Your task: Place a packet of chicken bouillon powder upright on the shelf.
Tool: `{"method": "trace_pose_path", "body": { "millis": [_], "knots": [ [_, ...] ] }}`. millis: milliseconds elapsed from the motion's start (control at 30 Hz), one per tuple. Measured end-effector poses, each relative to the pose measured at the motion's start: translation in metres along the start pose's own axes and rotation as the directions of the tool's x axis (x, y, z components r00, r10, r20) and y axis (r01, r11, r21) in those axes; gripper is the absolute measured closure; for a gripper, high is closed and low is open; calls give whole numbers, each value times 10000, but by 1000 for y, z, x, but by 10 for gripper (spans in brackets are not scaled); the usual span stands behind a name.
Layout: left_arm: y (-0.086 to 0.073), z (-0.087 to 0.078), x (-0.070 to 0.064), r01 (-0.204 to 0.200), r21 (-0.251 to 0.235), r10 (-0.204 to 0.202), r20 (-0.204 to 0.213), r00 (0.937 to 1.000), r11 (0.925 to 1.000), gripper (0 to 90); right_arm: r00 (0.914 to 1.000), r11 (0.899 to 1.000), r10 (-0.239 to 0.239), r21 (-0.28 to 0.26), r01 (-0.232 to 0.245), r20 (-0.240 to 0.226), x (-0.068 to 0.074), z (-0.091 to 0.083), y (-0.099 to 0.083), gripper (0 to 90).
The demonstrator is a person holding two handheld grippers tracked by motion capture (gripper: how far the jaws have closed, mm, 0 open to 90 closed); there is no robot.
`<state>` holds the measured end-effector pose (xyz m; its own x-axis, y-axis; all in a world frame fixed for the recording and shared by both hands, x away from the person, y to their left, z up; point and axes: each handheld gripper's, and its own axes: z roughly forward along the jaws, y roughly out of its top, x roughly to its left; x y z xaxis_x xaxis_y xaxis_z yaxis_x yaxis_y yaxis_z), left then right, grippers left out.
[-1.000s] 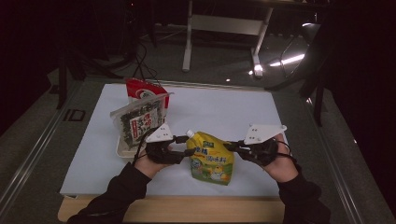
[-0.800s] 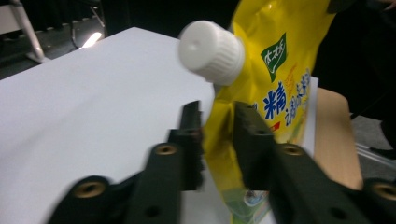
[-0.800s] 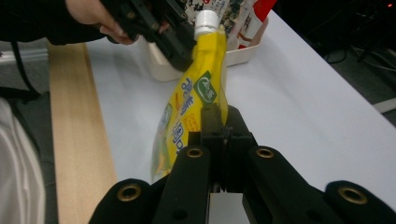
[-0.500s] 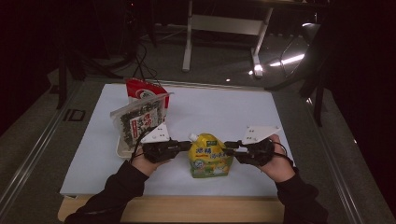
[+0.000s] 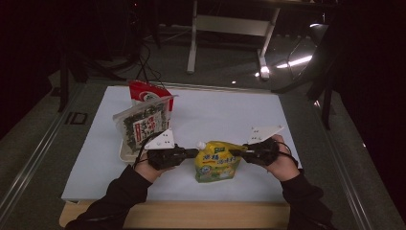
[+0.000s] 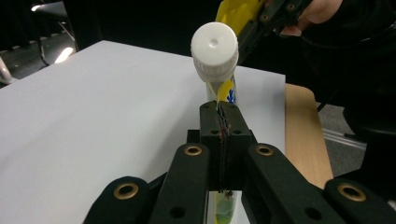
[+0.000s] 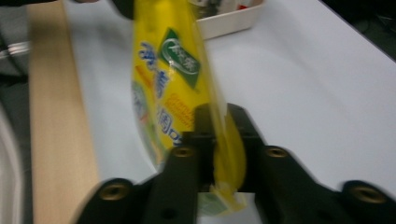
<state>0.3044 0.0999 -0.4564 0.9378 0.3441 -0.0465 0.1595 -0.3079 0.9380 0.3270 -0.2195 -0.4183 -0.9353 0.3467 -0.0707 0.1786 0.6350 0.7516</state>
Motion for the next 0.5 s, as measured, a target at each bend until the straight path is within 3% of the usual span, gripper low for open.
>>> {"method": "trace_pose_path", "body": {
  "millis": [167, 300, 333, 367, 400, 500],
  "knots": [
    [1, -3, 0, 5, -165, -4, 83, 10000, 9999, 900, 9985, 9988, -452, 162, 457, -309, 7, -8, 5, 900],
    [8, -12, -3, 105, -601, -108, -57, 9999, 9981, 822, 9986, 9986, -446, -290, 438, -295, 11, -19, 13, 900],
    [8, -12, -3, 105, -601, -108, -57, 9999, 9981, 739, 9986, 9986, -446, -290, 438, -295, 11, -19, 13, 900],
    [11, -19, -5, 308, -707, -323, -209, 9993, 9970, 739, 9989, 9984, -426, -386, 417, -212, 11, -22, 16, 900],
    [11, -22, -7, 327, -797, -352, -293, 9990, 9963, 566, 9992, 9979, -372, -538, 365, -118, 11, -28, 22, 900],
    [10, -30, -11, 474, -865, -524, -558, 9971, 9951, 372, 9993, 9969, -377, -686, 379, 38, 9, -34, 28, 900]
  ]
}}
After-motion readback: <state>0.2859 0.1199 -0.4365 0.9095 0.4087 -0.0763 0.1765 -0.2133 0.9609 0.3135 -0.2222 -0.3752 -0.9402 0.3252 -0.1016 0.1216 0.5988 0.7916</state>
